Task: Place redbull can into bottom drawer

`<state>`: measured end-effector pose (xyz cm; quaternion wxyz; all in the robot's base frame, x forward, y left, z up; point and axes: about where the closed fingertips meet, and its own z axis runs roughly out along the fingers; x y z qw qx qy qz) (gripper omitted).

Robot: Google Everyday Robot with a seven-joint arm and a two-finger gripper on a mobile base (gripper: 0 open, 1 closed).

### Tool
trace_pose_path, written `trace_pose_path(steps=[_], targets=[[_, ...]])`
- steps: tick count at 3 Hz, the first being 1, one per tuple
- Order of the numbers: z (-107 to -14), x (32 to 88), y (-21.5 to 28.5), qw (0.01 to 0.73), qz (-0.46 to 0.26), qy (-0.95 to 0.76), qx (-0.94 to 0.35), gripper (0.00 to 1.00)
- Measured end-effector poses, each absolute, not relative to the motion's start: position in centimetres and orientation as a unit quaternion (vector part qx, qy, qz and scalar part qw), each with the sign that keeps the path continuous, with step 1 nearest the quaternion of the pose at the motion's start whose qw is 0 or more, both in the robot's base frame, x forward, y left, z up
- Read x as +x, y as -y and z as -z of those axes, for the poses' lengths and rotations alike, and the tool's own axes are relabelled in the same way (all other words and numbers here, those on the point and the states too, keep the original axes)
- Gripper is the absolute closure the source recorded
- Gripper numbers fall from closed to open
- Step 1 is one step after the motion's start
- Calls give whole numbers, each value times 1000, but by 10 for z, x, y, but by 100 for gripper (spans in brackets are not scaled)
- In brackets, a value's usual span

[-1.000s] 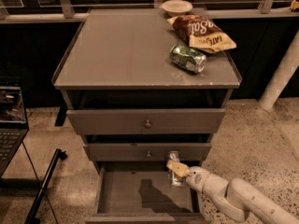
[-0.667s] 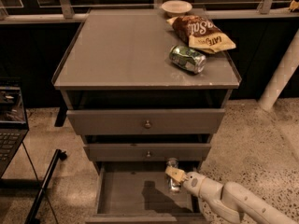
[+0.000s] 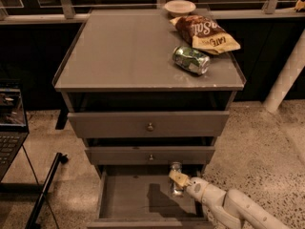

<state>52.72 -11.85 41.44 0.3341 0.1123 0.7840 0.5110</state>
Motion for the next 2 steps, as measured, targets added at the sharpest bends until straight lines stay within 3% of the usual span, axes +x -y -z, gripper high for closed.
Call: trace_pose_path(steps=[2], targets=[[-319, 570, 124, 328, -505, -785, 146, 100]])
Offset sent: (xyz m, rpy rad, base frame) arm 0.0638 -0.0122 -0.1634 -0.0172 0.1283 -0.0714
